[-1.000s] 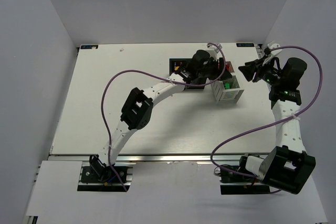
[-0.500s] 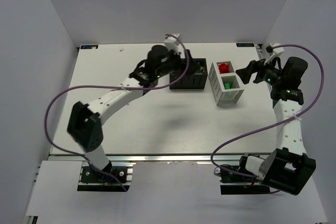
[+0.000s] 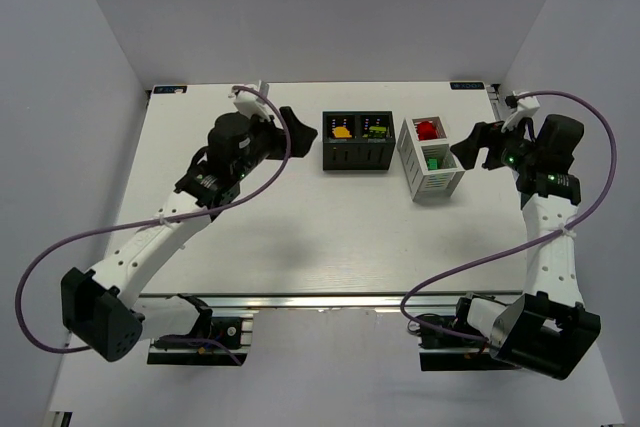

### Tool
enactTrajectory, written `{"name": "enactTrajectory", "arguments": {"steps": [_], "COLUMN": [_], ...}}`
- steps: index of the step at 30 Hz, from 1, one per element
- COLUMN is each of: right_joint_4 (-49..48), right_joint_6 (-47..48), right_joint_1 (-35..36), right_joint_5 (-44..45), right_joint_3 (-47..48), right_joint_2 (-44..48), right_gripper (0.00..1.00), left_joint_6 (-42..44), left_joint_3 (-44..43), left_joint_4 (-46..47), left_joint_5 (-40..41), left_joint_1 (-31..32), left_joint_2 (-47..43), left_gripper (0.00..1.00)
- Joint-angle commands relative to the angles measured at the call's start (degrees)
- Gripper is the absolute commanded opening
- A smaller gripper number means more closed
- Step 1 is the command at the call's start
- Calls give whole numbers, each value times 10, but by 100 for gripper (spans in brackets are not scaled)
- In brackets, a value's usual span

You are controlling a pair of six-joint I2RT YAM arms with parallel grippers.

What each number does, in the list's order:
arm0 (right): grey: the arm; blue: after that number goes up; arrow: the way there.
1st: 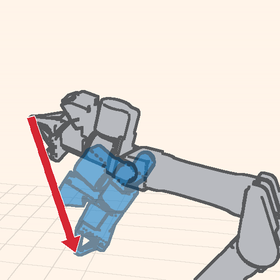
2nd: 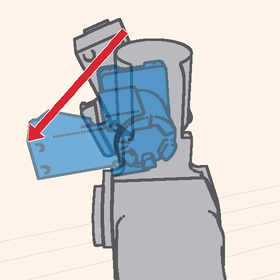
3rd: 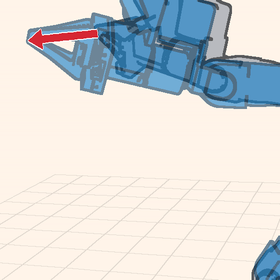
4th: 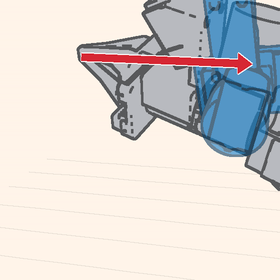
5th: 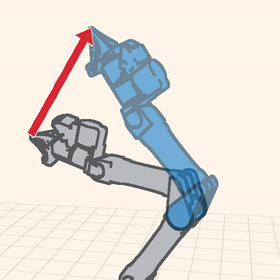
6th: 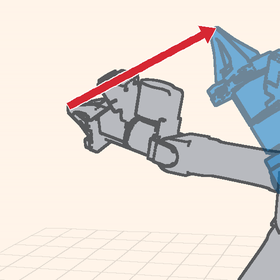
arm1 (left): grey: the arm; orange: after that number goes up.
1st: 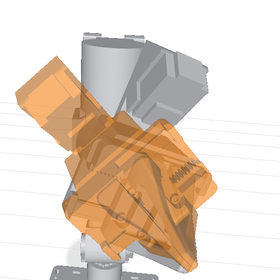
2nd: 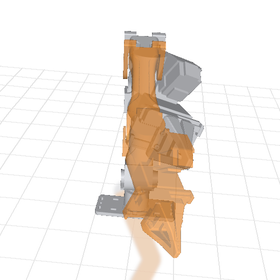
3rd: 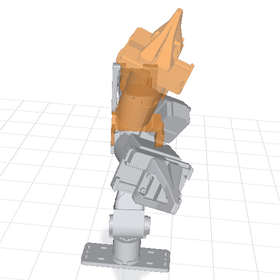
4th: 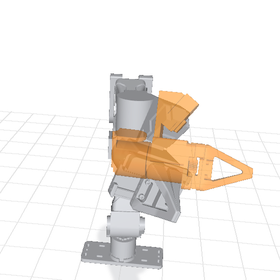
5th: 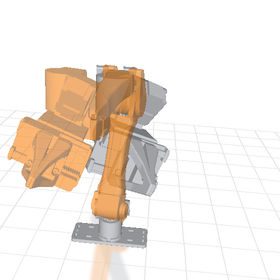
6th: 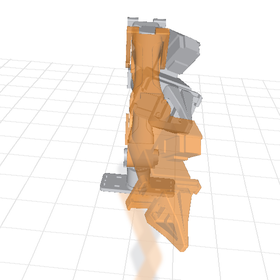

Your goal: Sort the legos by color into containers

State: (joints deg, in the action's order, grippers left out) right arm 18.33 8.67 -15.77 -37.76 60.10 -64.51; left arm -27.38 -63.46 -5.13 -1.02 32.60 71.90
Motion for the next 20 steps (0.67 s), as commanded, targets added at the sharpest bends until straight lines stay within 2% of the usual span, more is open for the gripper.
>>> {"name": "enactTrajectory", "arguments": {"steps": [1,9,20], "right_joint_4": [18,12,21], "right_joint_6": [-33,-60,-37], "right_joint_1": [-2,-2,-2], "right_joint_5": [28,58,23], "right_joint_3": [1,-7,-3], "right_joint_2": [13,25,8], "right_gripper": [89,89,90], "left_joint_6": [8,1,-6], "left_joint_3": [9,20,24], "left_joint_4": [-25,-51,-61], "left_joint_5": [44,53,57], "left_joint_1": [-10,-17,-22], "left_joint_2": [-45,-72,-79], "left_gripper": [98,98,98]}}
